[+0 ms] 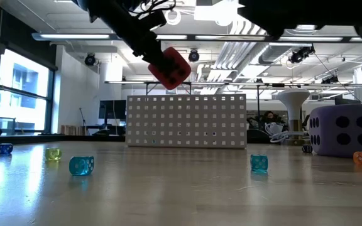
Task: Pick & Place Dice
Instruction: Put the big red die into the white bin
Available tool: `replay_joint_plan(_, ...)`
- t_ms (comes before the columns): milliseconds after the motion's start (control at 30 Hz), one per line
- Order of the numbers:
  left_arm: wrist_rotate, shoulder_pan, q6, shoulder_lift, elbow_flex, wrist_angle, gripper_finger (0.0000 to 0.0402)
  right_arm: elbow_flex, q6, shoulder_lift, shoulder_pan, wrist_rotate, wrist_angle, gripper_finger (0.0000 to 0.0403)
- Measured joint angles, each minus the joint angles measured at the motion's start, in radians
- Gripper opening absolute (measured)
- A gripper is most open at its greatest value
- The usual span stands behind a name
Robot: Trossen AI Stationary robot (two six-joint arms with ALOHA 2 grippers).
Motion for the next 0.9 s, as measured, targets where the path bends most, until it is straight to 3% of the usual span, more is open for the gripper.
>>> replay_joint_plan(100, 0.047, 0.000, 0.000, 0.000, 0.000, -0.004, 0.0400, 0.064, -0.013, 0.070, -0.070, -0.055, 0.000, 0.0149)
replay_joint_plan(300, 0.075, 0.011, 0.050, 0.000, 0.000, 0.011, 0.0400, 0.222, -0.106, 0.234, -0.133, -0.056, -0.018, 0.0149)
replay_joint_plan(600, 0.074, 0.049, -0.002, 0.000, 0.000, 0.013, 0.0400, 0.464, -0.180, 0.413, -0.232, 0.004, -0.126, 0.0148)
replay_joint_plan(733, 0.105, 0.055, -0.001, 0.000, 0.000, 0.011, 0.0400, 0.534, -0.211, 0.483, -0.268, 0.108, -0.137, 0.0148)
replay_joint_plan(900, 0.136, 0.057, 0.000, 0.000, 0.000, 0.010, 0.0400, 0.614, -0.242, 0.535, -0.304, 0.143, -0.196, 0.0148)
